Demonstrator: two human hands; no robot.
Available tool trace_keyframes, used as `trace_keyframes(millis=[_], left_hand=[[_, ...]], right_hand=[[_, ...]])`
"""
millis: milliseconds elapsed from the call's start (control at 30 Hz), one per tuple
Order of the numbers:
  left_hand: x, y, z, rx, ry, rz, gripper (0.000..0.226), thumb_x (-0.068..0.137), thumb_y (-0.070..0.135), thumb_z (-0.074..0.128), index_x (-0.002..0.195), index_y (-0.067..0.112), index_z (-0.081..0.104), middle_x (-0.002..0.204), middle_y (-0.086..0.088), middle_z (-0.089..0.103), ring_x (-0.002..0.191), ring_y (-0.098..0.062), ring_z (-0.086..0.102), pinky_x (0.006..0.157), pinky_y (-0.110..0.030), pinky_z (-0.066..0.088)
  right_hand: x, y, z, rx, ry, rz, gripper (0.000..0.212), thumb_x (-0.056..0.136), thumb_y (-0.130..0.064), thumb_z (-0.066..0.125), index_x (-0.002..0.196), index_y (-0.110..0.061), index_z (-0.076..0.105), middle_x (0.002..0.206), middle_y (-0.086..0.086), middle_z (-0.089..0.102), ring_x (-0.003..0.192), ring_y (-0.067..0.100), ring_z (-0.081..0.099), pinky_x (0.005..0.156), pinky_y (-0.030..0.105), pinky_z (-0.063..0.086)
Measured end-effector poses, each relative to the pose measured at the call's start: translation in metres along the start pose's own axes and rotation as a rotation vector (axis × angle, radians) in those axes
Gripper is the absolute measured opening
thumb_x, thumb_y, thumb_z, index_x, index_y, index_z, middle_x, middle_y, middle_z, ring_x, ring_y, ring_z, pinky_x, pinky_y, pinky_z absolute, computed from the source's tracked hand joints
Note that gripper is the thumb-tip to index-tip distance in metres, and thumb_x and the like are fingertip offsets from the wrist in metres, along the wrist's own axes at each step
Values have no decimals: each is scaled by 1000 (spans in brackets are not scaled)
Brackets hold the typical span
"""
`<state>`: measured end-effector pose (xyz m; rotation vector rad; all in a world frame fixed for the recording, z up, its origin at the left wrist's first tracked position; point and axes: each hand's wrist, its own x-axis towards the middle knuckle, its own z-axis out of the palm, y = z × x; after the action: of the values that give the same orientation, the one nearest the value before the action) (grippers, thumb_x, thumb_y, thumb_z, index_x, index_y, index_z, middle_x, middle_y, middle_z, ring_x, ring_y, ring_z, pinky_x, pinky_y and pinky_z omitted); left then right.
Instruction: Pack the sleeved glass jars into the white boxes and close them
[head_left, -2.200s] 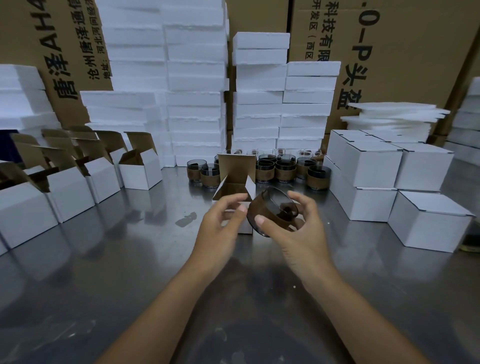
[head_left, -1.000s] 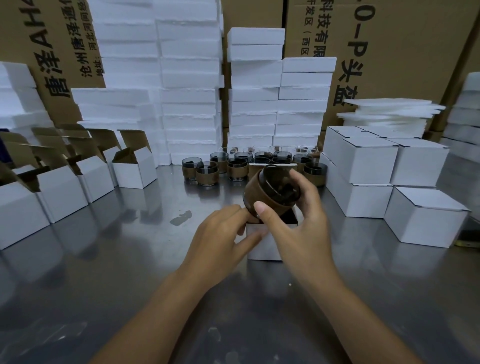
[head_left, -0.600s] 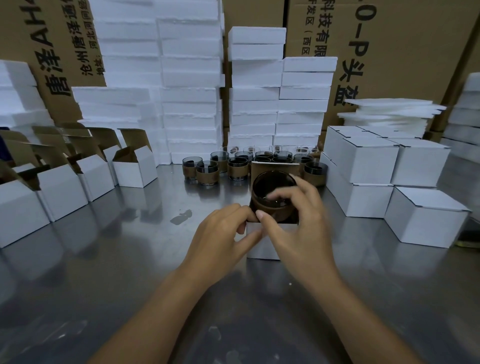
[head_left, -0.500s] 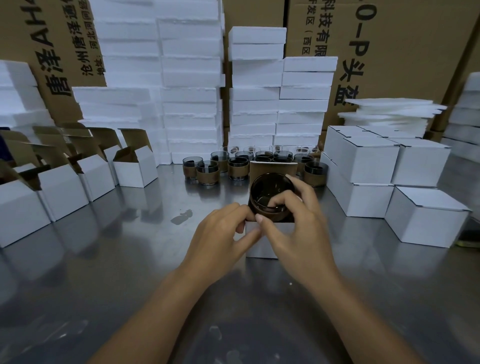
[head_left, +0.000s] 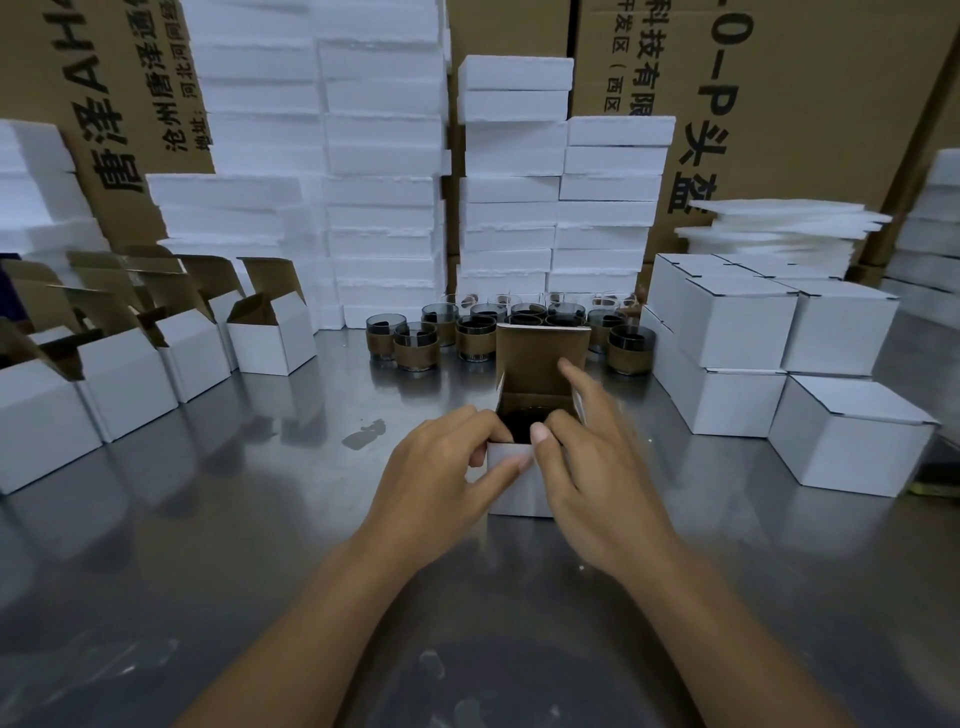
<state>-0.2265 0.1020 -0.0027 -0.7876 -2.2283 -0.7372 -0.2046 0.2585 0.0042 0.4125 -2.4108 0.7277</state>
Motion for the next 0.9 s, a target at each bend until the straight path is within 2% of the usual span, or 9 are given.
trace_keyframes(millis=[133,233,300,367,433,567,733,833,900], left_hand=[[2,0,-4,-91,-1,-24,22,85,46,58,105,37,59,71,10,49,67,-10,49,61,-26,45],[6,5,-8,-339,85,-211,33,87,52,53,117,58,41,74,10,49,73,-8,51,60,-17,45],[9,6,-7,-477,82,-385,36,88,48,49,115,65,32,83,19,50,80,1,53,54,-16,46],[11,5,-2,-544,20,-524,42,89,47,49,123,59,30,95,22,49,86,4,53,58,-14,41],[11,2,4,-586,-58,-610,51,89,47,51,134,49,27,110,12,49,93,1,53,64,-14,39],[13,-1,7,-670,-119,-687,54,90,41,54,136,49,26,116,11,47,94,4,50,63,-8,36],[14,0,4,-709,-118,-600,53,93,23,51,110,68,29,110,20,43,93,9,48,57,4,38],[14,1,3,-697,-89,-571,49,92,22,53,105,66,34,111,22,44,97,10,48,63,-6,40],[13,-1,3,-721,-55,-566,40,91,21,55,101,58,43,113,18,49,100,8,50,70,-11,39]], right_hand=[[1,-7,-2,116,84,18,22,98,-29,37,91,-23,57,146,-5,34,134,7,28,105,25,25],[4,-12,-5,417,341,116,16,93,-25,39,102,-33,50,123,-14,47,119,-4,40,96,9,31],[7,-10,-6,598,395,284,22,95,-19,46,108,-37,45,114,-18,49,113,0,46,90,12,37],[10,-6,-4,716,325,475,32,92,-15,54,117,-32,42,116,-15,49,111,4,48,84,15,35],[12,-4,0,790,219,588,42,90,-15,58,127,-26,41,119,-11,47,109,4,46,83,15,33],[12,-2,5,782,125,569,51,90,-9,54,136,-26,40,102,-19,51,94,-7,51,63,-2,37],[13,-4,5,769,111,513,61,88,-2,51,133,-43,40,100,-17,58,93,-7,55,64,3,42],[13,-4,3,780,102,491,55,88,-1,51,105,-53,47,100,-15,60,81,-10,58,57,1,41],[14,-5,1,814,109,497,42,90,-3,50,94,-45,53,97,-15,61,72,-12,58,53,2,40]])
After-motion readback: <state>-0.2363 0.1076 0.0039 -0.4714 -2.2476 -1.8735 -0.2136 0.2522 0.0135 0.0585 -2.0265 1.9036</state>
